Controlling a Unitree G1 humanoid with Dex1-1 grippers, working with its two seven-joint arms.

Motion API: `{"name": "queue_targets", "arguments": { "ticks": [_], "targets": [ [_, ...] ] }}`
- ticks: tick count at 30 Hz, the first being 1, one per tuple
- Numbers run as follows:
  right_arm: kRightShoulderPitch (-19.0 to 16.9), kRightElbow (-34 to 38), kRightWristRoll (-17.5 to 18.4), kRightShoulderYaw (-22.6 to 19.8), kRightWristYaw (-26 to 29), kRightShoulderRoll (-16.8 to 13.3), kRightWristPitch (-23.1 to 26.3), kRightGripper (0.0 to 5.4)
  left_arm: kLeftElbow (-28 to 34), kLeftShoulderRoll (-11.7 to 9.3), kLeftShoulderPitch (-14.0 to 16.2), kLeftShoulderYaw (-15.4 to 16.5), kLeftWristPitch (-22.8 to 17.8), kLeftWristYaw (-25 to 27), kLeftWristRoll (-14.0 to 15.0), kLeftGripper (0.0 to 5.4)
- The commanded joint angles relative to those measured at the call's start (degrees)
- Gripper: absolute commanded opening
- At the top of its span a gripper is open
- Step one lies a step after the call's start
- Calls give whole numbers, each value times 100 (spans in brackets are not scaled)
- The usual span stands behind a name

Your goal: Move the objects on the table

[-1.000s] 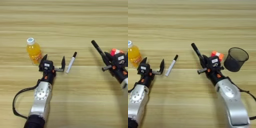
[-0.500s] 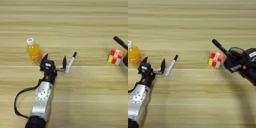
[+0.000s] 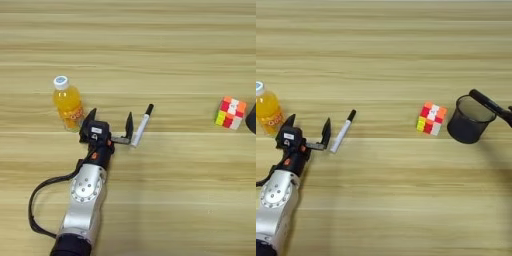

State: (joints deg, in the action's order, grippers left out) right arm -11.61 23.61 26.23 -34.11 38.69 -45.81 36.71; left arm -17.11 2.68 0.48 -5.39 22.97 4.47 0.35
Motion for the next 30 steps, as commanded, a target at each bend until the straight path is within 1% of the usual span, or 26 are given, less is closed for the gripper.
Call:
{"name": "queue_targets", "arguments": {
  "ticks": [1, 4, 8, 13, 15, 19, 24, 25, 28, 30],
  "targets": [
    [125, -367, -222, 222, 182, -381, -90, 56, 74, 81, 29, -48, -97, -37, -41, 540],
    [299, -541, -314, 374, 235, -490, -112, 56, 90, 77, 37, -54, -106, -40, -42, 540],
    [461, -635, -356, 515, 268, -543, -116, 56, 109, 78, 53, -68, -111, -54, -48, 540],
    [740, -749, -425, 712, 251, -582, -92, 4, 134, 73, 67, -81, -127, -65, -45, 540],
    [835, -786, -454, 808, 249, -592, -74, 4, 153, 71, 79, -81, -131, -70, -45, 540],
    [929, -811, -476, 917, 253, -595, -71, 4, 189, 66, 104, -81, -140, -73, -40, 540],
    [936, -767, -440, 922, 268, -530, -140, 4, 167, 62, 92, -75, -139, -66, -33, 540],
    [925, -778, -474, 946, 224, -492, -164, 24, 158, 62, 86, -74, -136, -66, -34, 540],
    [830, -766, -501, 966, 127, -333, -246, 64, 147, 60, 77, -71, -128, -72, -42, 540],
    [751, -735, -454, 923, 82, -201, -309, 93, 147, 59, 78, -70, -126, -76, -44, 540]
  ]
}}
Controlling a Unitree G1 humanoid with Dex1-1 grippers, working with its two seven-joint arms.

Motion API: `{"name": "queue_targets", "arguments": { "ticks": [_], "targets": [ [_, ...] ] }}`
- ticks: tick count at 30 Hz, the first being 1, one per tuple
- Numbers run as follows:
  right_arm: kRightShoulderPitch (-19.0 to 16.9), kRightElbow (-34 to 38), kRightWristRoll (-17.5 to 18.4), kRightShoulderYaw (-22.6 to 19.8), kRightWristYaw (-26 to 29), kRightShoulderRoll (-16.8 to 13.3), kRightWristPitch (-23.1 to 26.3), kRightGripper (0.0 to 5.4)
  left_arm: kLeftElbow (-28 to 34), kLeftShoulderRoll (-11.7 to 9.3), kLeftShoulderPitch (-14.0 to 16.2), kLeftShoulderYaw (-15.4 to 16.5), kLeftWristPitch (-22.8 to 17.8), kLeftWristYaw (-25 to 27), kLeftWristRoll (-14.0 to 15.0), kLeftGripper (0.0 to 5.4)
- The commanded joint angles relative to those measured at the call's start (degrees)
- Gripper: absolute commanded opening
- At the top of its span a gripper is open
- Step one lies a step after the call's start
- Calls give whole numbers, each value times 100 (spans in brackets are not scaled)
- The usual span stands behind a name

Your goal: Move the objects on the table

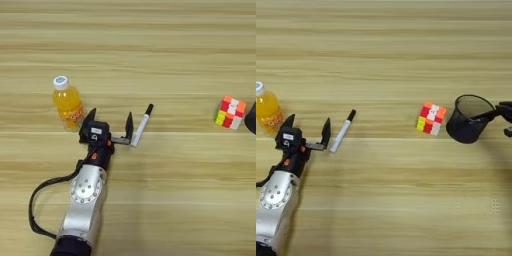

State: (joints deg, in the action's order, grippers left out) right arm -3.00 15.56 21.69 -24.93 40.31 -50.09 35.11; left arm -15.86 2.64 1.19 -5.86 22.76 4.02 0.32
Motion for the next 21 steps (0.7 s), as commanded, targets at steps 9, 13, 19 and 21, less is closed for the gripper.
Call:
{"name": "queue_targets", "arguments": {
  "ticks": [9, 13, 19, 21],
  "targets": [
    [-679, 755, 194, 24, -203, 1134, -868, 221, 51, 61, 24, -29, -103, -44, -53, 540],
    [-993, 1201, 188, 439, -245, 1621, -1304, 271, 45, 54, 21, -25, -94, -47, -55, 540],
    [-1381, 1453, 107, 907, -338, 2063, -1709, 333, 48, 43, 20, -13, -92, -45, -45, 540],
    [-1514, 1486, -57, 1092, -371, 2124, -1876, 354, 51, 39, 19, -9, -96, -42, -42, 540]
  ]
}}
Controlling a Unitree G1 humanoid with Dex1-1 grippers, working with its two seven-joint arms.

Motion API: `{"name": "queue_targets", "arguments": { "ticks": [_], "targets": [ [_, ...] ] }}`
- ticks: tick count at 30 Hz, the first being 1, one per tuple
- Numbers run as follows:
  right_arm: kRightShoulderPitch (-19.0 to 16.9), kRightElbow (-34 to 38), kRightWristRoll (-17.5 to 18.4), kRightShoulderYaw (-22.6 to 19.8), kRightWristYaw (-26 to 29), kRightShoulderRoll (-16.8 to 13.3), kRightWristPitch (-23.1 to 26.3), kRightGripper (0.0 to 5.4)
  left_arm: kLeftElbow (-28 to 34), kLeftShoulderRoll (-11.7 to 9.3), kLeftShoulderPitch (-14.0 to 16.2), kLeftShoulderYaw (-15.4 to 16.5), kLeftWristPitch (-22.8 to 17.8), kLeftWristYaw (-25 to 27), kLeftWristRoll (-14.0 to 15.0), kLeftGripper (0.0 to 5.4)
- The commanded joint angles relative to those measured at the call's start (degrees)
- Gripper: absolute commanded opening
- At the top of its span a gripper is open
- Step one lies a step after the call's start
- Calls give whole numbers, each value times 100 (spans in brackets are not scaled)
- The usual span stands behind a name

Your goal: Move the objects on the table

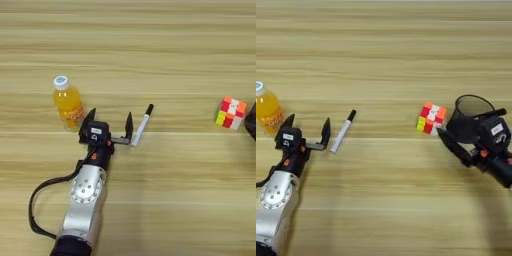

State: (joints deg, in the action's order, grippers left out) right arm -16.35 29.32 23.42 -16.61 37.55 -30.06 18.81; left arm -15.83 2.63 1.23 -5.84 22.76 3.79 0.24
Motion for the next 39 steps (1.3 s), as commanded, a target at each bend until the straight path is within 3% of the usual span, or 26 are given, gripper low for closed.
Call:
{"name": "queue_targets", "arguments": {
  "ticks": [1, 5, 17, 23, 39],
  "targets": [
    [-226, 134, -244, 334, -137, 181, -264, 369, 50, 38, 14, -8, -98, -16, -30, 540],
    [-338, 93, -402, 679, -366, 438, -395, 413, 47, 29, 7, -1, -97, -4, -22, 540],
    [-107, -1205, -1824, 1451, -1740, 1326, -1434, 535, -23, 11, -40, 24, -55, 36, -6, 540],
    [-52, -1523, -1921, 1537, -2088, 1657, -1665, 535, -42, 16, -43, 32, -55, 34, -14, 540],
    [388, -2364, -1939, 1423, -2604, 2062, -2054, 535, -73, 51, -21, -38, -16, -65, -122, 540]
  ]
}}
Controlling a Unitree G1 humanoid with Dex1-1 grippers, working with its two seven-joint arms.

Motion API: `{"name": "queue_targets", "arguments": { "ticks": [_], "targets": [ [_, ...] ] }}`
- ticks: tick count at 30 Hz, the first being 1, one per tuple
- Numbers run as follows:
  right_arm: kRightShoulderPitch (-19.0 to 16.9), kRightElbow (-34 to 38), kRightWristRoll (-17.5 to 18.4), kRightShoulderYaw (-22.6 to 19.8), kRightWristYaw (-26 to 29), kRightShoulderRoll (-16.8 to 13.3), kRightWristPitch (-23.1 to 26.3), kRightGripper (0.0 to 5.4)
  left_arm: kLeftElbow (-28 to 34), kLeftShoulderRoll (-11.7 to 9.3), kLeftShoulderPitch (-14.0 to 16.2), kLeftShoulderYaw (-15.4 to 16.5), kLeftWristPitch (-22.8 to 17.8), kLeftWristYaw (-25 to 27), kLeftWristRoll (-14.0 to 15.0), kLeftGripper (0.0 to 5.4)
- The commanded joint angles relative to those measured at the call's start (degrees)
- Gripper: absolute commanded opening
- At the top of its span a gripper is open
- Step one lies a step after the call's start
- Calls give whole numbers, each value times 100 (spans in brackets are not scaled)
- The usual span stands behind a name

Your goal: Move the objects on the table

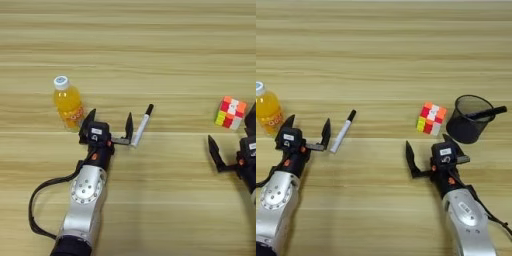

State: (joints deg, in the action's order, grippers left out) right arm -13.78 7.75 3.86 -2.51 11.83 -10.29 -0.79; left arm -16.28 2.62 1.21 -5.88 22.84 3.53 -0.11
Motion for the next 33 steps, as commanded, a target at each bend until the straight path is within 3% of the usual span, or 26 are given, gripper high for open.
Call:
{"name": "queue_targets", "arguments": {
  "ticks": [1, 15, 33],
  "targets": [
    [164, -263, 33, -4, -53, 114, -121, 535, -29, 54, -20, -37, -23, -42, -87, 540],
    [1063, -1931, 152, -331, -218, 250, -533, 535, -86, 56, -62, -45, -1, -52, -82, 540],
    [1479, -2703, 234, -413, -302, 367, -819, 535, -92, 38, -63, -22, 10, -45, -64, 540]
  ]
}}
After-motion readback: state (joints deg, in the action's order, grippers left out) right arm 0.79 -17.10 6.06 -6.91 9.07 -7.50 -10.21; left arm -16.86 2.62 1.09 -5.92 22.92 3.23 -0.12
